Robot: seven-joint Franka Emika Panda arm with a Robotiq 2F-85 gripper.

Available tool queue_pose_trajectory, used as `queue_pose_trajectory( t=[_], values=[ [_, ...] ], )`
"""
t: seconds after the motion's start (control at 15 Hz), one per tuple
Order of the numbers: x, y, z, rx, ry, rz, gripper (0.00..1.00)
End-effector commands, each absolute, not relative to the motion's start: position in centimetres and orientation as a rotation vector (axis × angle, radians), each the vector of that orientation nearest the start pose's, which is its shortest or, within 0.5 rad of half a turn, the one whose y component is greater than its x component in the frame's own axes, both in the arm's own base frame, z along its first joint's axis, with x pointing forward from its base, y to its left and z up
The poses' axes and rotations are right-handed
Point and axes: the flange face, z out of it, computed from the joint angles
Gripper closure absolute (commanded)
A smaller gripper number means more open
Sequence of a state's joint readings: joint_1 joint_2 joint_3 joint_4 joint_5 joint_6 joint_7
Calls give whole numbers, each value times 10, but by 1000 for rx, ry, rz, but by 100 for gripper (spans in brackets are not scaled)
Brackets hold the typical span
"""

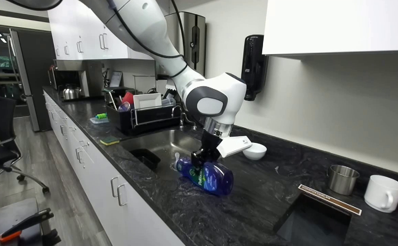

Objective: Pour some dish soap in the sink

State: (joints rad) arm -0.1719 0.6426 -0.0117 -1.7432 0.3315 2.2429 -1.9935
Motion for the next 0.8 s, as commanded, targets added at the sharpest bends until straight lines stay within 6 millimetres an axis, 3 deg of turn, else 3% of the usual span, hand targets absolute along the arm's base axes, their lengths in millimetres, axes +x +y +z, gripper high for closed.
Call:
queue_pose_trajectory(
  t=[0.0,0.67,0.73],
  values=[
    [633,-104,174,2381,2347,181,83],
    [631,-103,175,2412,2302,171,83],
    [631,-103,175,2413,2302,170,62]
  ],
)
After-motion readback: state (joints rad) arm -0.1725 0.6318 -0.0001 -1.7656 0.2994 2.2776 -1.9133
